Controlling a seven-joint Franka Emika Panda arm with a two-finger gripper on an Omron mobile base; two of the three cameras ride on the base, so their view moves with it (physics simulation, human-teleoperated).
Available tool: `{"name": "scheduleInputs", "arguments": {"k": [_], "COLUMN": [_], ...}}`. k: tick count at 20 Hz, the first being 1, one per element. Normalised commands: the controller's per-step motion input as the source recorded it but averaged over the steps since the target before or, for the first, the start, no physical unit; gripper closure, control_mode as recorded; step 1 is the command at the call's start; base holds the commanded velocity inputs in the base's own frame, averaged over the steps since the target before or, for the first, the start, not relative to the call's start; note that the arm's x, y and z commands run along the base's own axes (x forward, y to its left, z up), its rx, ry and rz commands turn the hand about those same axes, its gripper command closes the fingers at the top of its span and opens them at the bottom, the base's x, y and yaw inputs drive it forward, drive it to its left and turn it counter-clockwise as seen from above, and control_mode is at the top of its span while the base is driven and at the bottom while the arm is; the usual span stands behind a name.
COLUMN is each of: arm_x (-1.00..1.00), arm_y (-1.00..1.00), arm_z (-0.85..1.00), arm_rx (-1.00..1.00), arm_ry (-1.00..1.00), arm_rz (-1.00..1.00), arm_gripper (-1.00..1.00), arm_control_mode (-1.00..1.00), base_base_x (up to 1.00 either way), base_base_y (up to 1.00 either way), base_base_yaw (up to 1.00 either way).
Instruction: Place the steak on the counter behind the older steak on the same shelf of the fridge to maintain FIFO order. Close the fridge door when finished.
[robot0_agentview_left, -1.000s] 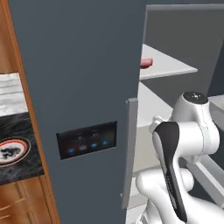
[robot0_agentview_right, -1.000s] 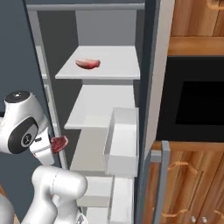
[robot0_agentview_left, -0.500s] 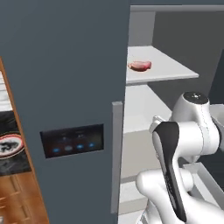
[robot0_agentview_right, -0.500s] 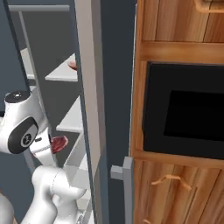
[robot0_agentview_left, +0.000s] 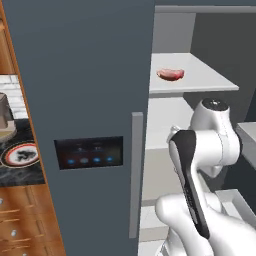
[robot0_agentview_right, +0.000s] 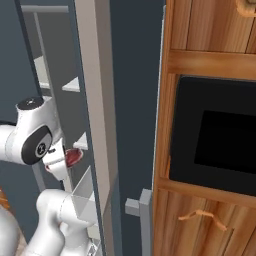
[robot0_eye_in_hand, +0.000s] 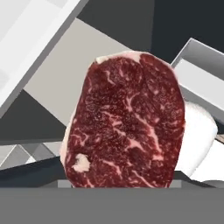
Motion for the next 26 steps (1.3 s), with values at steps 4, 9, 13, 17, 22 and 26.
{"name": "scheduleInputs", "arguments": {"k": [4,9,13,17,22,26], "arm_x": [1.00,0.95,0.77,0.64,0.52,0.36], "arm_y": [-0.35,-0.14,0.00,-0.01,0.00,-0.07], "arm_z": [0.36,0.78,0.87,0.73,0.53,0.35], "arm_rx": [0.00,-0.02,-0.07,-0.07,-0.02,0.00], "arm_ry": [0.00,-0.05,-0.17,-0.18,-0.24,-0.37], "arm_rz": [0.01,0.00,0.00,0.00,0.00,0.00], "arm_gripper": [1.00,1.00,1.00,1.00,1.00,1.00], "arm_control_mode": [-1.00,-1.00,-1.00,-1.00,-1.00,-1.00], "base_base_x": [0.00,0.00,0.00,0.00,0.00,0.00], "base_base_y": [0.00,0.00,0.00,0.00,0.00,0.00], "base_base_yaw": [0.00,0.00,0.00,0.00,0.00,0.00]}}
